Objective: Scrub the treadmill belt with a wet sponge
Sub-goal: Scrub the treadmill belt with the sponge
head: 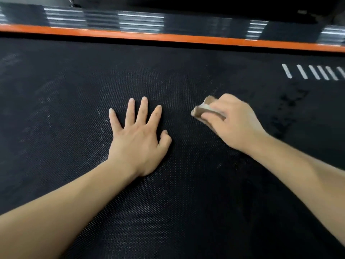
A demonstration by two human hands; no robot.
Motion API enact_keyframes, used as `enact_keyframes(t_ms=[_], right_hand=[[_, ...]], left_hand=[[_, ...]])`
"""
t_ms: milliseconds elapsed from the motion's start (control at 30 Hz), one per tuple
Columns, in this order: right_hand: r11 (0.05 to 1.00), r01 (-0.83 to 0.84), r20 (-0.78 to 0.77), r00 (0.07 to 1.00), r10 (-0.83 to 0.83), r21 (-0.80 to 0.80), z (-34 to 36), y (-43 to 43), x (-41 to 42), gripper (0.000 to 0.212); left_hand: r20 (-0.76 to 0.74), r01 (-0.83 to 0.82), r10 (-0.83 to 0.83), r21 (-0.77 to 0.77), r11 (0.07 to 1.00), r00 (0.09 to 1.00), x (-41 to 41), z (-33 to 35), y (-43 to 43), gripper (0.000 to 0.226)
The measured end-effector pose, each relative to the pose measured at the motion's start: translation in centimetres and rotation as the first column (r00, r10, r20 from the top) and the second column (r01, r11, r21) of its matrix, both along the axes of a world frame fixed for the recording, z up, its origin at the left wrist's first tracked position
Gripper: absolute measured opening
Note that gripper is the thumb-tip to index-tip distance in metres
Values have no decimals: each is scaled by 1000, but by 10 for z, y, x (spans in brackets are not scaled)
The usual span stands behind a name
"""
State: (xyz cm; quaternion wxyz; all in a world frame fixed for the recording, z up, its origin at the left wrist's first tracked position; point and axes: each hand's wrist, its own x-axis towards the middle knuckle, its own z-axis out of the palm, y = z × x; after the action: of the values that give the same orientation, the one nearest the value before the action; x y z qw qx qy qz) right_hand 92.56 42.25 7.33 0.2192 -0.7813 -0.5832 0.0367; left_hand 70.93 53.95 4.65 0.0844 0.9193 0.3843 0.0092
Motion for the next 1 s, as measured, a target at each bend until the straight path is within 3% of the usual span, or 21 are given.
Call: enact_keyframes(t_ms=[67,167,200,267,367,400,533,600,700,767,833,900,933,1000], right_hand=[[1000,13,38,999,-12,-16,5,-2,12,22],[939,343,24,939,-344,32,7,15,49,30],[928,371,31,928,-372,38,5,16,43,34],[971,235,65,969,-237,29,-3,3,10,44],[999,-32,-57,998,30,-34,-1,-33,-25,46],[999,-28,-36,999,27,-26,0,-34,-16,43],[952,304,61,950,-305,28,1,-18,18,33],[971,237,57,970,-238,35,-1,-30,-8,40],[1000,-16,-90,996,17,3,-3,-64,-47,40],[1000,20,-48,999,-20,3,-1,-61,-24,32],[973,230,29,973,-230,3,1,-46,8,25],[945,326,50,944,-326,7,-1,-44,7,31],[958,287,46,957,-287,8,-3,-50,-8,34],[998,52,-38,998,-51,42,-5,-76,-52,32]], left_hand=[[-3,-2,2,-2,1000,1000,0,0,1,75],[-8,1,-1,-3,1000,1000,0,0,0,75],[-6,-4,4,-1,1000,1000,0,0,0,75],[-11,-6,6,2,1000,1000,0,0,0,75],[-17,-6,6,4,1000,1000,0,1,0,76],[-15,-5,5,4,1000,1000,0,1,0,75],[-6,-7,7,6,1000,1000,-1,1,1,71],[-1,-7,7,8,1000,1000,-2,0,1,70],[8,-7,7,10,1000,1000,-2,-1,0,69],[6,-11,11,12,1000,1000,-1,-1,0,69],[6,-12,12,21,1000,1000,-2,-1,0,69],[15,-12,11,19,1000,1000,-2,-1,-1,69],[17,-12,12,14,1000,1000,-2,-1,-1,68],[22,-16,16,8,1000,1000,-3,0,-2,67]])
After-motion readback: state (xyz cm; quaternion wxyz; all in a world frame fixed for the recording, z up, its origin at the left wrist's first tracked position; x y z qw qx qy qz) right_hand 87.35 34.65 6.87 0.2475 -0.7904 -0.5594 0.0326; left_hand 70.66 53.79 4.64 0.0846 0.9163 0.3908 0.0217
